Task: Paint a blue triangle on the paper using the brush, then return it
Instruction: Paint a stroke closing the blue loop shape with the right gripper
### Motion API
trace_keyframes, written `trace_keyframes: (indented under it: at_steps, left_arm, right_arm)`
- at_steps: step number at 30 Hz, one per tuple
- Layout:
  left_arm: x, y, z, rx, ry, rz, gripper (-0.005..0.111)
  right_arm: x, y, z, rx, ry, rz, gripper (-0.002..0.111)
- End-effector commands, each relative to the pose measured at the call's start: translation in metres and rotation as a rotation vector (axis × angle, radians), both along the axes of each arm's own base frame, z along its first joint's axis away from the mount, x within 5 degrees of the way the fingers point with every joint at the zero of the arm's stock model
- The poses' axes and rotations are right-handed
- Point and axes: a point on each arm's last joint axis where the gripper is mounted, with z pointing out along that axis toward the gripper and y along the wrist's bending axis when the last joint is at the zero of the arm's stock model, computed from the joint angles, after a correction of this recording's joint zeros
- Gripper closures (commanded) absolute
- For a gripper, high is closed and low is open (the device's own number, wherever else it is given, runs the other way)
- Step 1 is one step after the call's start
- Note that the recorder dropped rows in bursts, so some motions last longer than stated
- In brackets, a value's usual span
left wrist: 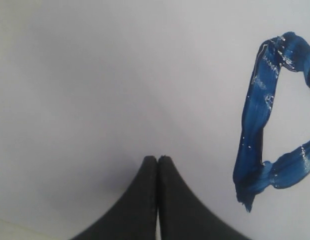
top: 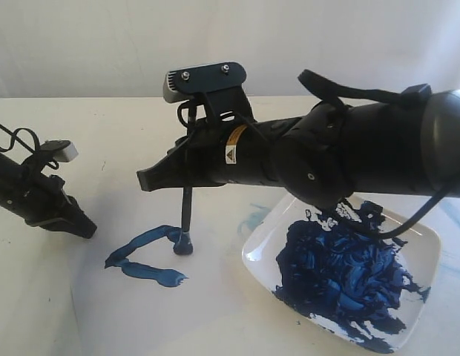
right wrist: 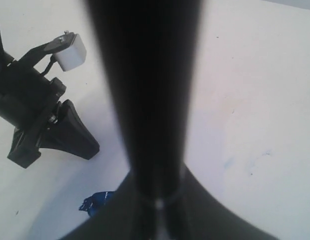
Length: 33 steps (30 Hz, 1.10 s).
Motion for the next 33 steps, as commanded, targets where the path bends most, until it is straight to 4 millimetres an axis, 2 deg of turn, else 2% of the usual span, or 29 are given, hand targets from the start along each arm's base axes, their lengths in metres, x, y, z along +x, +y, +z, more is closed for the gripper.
trace_keyframes:
  at_steps: [1,6,12,18,27,33]
  left_arm:
    - [-0.003,-0.002,-0.001,-0.020,0.027,-0.013,0.107]
    - [-0.003,-0.002,-0.001,-0.020,0.027,-0.013,0.107]
    - [-0.003,-0.002,-0.001,-0.020,0.027,-0.013,0.107]
    - [-0.003,-0.002,-0.001,-0.020,0.027,-0.013,0.107]
    - [-0.004,-0.003,-0.001,-0.022,0.030,-0.015,0.107]
    - [-0.004,-0.003,-0.001,-0.027,0.033,-0.016,0.107]
  right_arm:
    - [-0.006,-0.001,-0.003,-0.041,0.030,0.007,0.108]
    - [-0.008,-0.005,-0.001,-0.068,0.047,0.003,0.108]
    - [-0.012,-0.011,0.013,-0.053,0.034,0.000,0.108]
    - [-0.015,-0.015,0.017,-0.073,0.053,-0.007,0.108]
    - [-0.015,-0.015,0.017,-0.065,0.063,-0.012,0.108]
    - [-0.016,-0.009,0.023,0.003,0.019,0.004,0.108]
